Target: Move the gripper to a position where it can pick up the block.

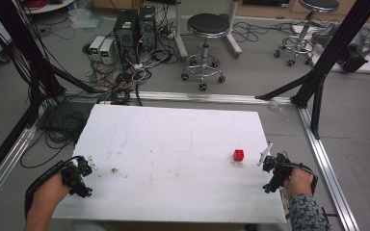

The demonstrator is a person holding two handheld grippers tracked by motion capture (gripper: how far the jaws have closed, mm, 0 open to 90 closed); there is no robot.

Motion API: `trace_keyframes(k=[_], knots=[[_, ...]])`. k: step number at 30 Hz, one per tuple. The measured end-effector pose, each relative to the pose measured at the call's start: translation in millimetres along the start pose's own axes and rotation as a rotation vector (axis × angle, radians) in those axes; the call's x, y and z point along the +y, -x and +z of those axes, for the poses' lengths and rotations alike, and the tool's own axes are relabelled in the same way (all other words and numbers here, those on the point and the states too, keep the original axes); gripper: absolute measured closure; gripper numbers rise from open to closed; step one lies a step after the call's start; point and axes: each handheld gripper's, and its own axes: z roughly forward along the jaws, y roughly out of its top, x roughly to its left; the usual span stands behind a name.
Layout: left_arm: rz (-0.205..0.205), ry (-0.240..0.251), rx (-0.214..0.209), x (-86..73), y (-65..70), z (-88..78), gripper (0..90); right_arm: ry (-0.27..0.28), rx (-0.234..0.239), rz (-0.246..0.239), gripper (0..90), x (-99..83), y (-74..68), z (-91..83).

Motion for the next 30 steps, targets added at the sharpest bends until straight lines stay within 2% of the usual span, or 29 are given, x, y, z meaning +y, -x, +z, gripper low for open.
trace_keyframes(k=[1, 2, 4, 5, 7, 8, 9, 14, 16, 22, 24, 28, 29, 30], knots=[[-0.007, 0.009, 0.001, 0.1, 0.4, 0.2, 20.4, 0.0, 0.0, 0.0, 3.6, 0.0, 0.0, 0.0], [0.003, 0.001, 0.002, 0.4, -0.1, -0.6, 20.4, -0.004, -0.004, -0.018, 3.6, 2.4, 5.6, -2.1], [0.003, 0.002, 0.003, 0.7, 0.2, -0.9, 20.4, -0.002, -0.002, -0.023, 3.6, 3.0, 8.1, -3.0], [-0.006, 0.009, 0.001, 0.7, 0.8, -0.4, 20.3, 0.005, 0.004, -0.027, 3.6, 4.2, 12.3, -4.7], [0.004, 0.001, -0.001, 0.8, 0.2, -0.9, 20.3, 0.017, 0.013, -0.031, 3.6, 5.8, 18.4, -6.9], [-0.009, 0.01, -0.005, 0.6, 1.3, -0.4, 20.2, 0.026, 0.023, -0.041, 3.6, 7.7, 23.6, -8.8], [0.0, 0.002, -0.005, 0.6, 0.7, -1.1, 20.2, 0.026, 0.023, -0.041, 3.6, 7.7, 23.6, -8.8], [-0.019, 0.013, -0.007, 0.1, 1.8, 0.5, 20.0, 0.034, 0.031, -0.099, 3.6, 15.4, 36.6, -13.9], [0.001, -0.004, -0.008, 0.5, 0.5, 0.2, 20.0, 0.031, 0.031, -0.104, 3.6, 16.8, 38.3, -14.9], [0.006, 0.0, -0.006, 2.0, 1.6, 0.9, 20.0, 0.025, 0.023, -0.157, 3.6, 34.3, 53.8, -27.2], [0.011, -0.004, -0.003, 2.5, 1.7, 0.7, 20.0, 0.028, 0.023, -0.163, 3.6, 37.2, 55.6, -28.8], [0.01, -0.004, -0.003, 2.4, 1.6, 0.3, 20.0, 0.03, 0.014, -0.199, 3.6, 48.3, 60.5, -32.8], [0.007, -0.004, -0.004, 2.3, 1.7, 0.1, 20.0, 0.027, 0.006, -0.224, 3.6, 54.7, 61.7, -32.7], [0.007, -0.003, -0.003, 2.2, 1.7, -0.1, 20.0, 0.027, 0.006, -0.224, 3.6, 54.7, 61.7, -32.7]])
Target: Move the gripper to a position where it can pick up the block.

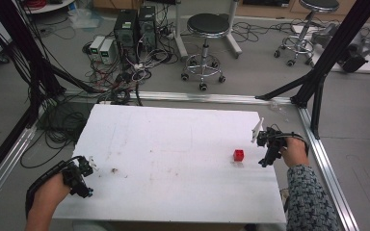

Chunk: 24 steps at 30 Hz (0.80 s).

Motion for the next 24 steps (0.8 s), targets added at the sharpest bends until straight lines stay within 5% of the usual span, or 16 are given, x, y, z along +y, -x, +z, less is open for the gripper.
trace_keyframes(k=[6, 24], knots=[[-0.005, 0.009, 0.0, -1.3, -0.9, -1.1, 20.0, -0.023, -0.004, -0.089, 3.6, 11.7, 6.8, 7.9], [0.002, 0.029, -0.015, -0.2, 0.0, -3.5, 19.9, -0.049, 0.034, -0.17, 3.6, 43.5, 15.5, 41.9]])
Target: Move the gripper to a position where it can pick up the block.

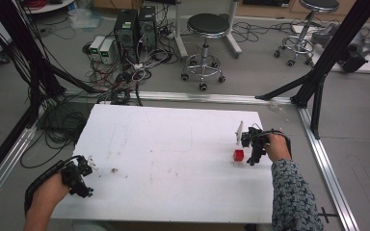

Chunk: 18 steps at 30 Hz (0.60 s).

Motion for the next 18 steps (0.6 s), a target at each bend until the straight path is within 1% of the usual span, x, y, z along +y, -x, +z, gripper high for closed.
trace_keyframes(k=[2, 4, 6, 7, 8, 9, 12, 13, 14, 18], knots=[[0.001, -0.003, -0.002, 0.8, 0.3, 0.1, 19.8, 0.003, 0.004, -0.013, 3.6, 4.5, 2.5, 2.6], [-0.006, 0.006, -0.003, 0.8, 1.1, 0.7, 19.9, 0.006, 0.005, -0.017, 3.6, 8.0, 4.4, 4.6], [0.003, -0.003, 0.0, 0.9, 0.5, 0.5, 19.8, 0.007, 0.009, -0.029, 3.6, 12.0, 6.7, 7.5], [-0.019, 0.013, 0.001, 0.7, 2.2, 1.7, 19.8, 0.007, 0.011, -0.032, 3.6, 13.5, 7.5, 8.7], [-0.004, 0.0, -0.001, 0.7, 0.9, 0.9, 19.9, 0.005, 0.01, -0.032, 3.6, 14.5, 7.9, 9.7], [-0.005, 0.003, -0.001, 0.7, 1.1, 1.1, 19.9, 0.013, 0.016, -0.034, 3.6, 15.9, 8.9, 12.0], [-0.002, 0.003, 0.002, 1.0, 1.1, 1.2, 19.9, 0.014, 0.036, -0.035, 3.6, 18.5, 10.4, 18.1], [-0.002, 0.003, 0.0, 1.1, 1.2, 1.4, 19.9, 0.014, 0.036, -0.035, 3.6, 18.5, 10.4, 18.1], [0.006, -0.002, 0.0, 1.4, 0.9, 1.0, 19.9, 0.015, 0.04, -0.039, 3.6, 19.1, 10.3, 20.1], [0.01, -0.005, -0.001, 2.3, 1.1, 1.3, 19.9, 0.013, 0.056, -0.039, 3.6, 20.7, 8.1, 27.7]])
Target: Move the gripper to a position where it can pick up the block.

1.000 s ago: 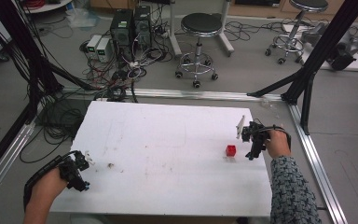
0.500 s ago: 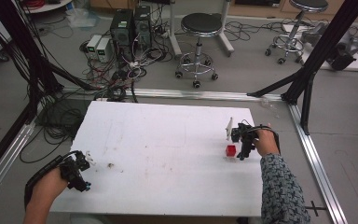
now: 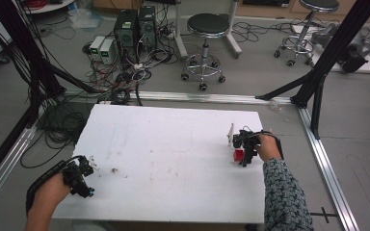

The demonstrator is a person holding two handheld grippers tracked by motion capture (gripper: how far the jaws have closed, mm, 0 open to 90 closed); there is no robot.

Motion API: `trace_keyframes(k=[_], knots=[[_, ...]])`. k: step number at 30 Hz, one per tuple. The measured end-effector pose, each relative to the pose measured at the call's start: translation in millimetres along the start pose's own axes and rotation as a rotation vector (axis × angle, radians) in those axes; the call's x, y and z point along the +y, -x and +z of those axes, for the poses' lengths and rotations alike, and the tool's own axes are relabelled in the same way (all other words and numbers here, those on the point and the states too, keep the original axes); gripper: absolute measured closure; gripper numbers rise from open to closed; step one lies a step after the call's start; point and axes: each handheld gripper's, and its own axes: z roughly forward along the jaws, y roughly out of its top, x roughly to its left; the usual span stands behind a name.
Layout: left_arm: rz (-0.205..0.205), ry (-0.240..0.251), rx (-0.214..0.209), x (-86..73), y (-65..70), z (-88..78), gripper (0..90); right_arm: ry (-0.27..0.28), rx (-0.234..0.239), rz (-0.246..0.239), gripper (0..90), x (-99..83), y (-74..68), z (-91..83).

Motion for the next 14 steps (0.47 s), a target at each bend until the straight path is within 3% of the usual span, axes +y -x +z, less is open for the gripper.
trace_keyframes(k=[14], knots=[[0.009, -0.001, -0.005, 2.1, 1.7, 2.1, 19.9, -0.003, 0.018, -0.001, 3.6, 0.9, -0.2, 11.7]])
